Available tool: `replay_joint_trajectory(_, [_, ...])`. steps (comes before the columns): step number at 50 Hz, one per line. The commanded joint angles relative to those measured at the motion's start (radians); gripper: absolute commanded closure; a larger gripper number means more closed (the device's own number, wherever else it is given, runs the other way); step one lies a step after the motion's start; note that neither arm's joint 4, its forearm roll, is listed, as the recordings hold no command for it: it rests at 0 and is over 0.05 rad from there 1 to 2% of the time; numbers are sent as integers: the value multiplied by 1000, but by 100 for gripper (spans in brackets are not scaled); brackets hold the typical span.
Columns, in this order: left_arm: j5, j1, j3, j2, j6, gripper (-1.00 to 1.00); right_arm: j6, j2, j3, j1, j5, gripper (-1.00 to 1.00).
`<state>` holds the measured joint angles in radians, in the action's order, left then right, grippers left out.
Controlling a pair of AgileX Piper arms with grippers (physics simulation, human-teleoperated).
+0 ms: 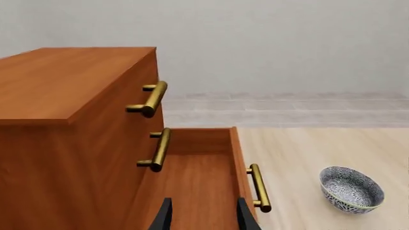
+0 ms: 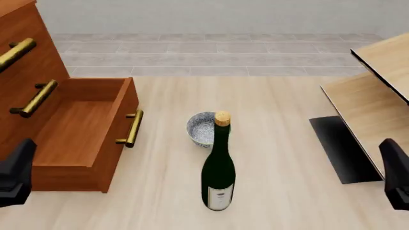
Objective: Put the bowl on top of the cabinet.
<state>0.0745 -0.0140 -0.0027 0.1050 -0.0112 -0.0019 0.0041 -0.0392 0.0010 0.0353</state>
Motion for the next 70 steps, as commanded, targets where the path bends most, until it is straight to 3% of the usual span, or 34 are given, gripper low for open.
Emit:
replay_joint_trajectory(1, [160, 34, -12, 216, -1, -100, 0, -3, -14, 0, 17, -100])
replay_joint_trajectory(18, [230, 98, -113, 412, -9, -100, 0, -3, -14, 0, 17, -100])
replay_joint_trajectory(36, [266, 229, -249, 665, -37, -100, -1, -3, -14, 0, 17, -100])
replay_joint_trajectory(45, [216, 307, -342, 774, -18, -100, 0, -3, -14, 0, 17, -100])
replay_joint_trajectory(60, [174, 341, -460, 923, -12, -100, -1, -3, -14, 0, 17, -100])
replay_joint_trajectory(63, [145, 400, -484, 963, 7, -100, 0, -3, -14, 0, 17, -100])
replay_joint_trajectory(68, [130, 428, -507, 1009, 31, -100, 0, -3, -14, 0, 17, -100])
replay_joint_trajectory(70, [129, 440, -514, 1014, 9, -100, 0, -3, -14, 0, 17, -100])
